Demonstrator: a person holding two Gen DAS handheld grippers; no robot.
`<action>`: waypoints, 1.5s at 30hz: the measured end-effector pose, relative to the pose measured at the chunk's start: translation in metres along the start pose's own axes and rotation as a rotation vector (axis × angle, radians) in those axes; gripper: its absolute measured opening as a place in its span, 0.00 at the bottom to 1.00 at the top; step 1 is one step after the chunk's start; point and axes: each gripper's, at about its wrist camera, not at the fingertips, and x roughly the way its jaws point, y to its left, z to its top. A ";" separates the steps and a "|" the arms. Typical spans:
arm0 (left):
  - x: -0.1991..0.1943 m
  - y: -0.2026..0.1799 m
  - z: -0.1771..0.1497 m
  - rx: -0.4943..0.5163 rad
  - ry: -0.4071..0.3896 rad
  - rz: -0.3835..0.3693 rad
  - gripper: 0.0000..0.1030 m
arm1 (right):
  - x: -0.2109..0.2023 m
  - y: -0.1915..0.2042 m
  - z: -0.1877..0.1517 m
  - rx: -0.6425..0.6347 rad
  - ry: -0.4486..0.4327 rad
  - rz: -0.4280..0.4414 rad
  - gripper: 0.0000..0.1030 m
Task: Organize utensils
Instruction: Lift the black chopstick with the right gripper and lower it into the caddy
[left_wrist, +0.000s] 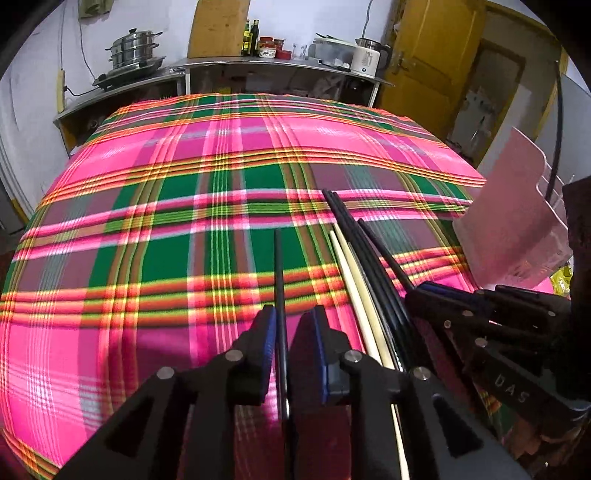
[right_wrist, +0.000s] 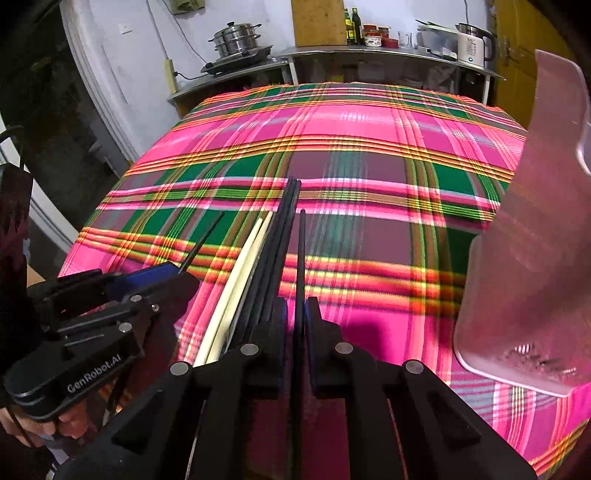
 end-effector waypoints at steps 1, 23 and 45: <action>0.001 -0.001 0.001 0.007 0.001 0.005 0.20 | 0.001 0.001 0.002 0.001 -0.001 -0.001 0.07; -0.117 -0.020 0.006 0.008 -0.181 -0.079 0.06 | -0.115 0.009 -0.006 -0.004 -0.202 0.079 0.05; -0.195 -0.064 0.023 0.067 -0.286 -0.198 0.06 | -0.212 -0.017 -0.024 0.056 -0.373 0.057 0.05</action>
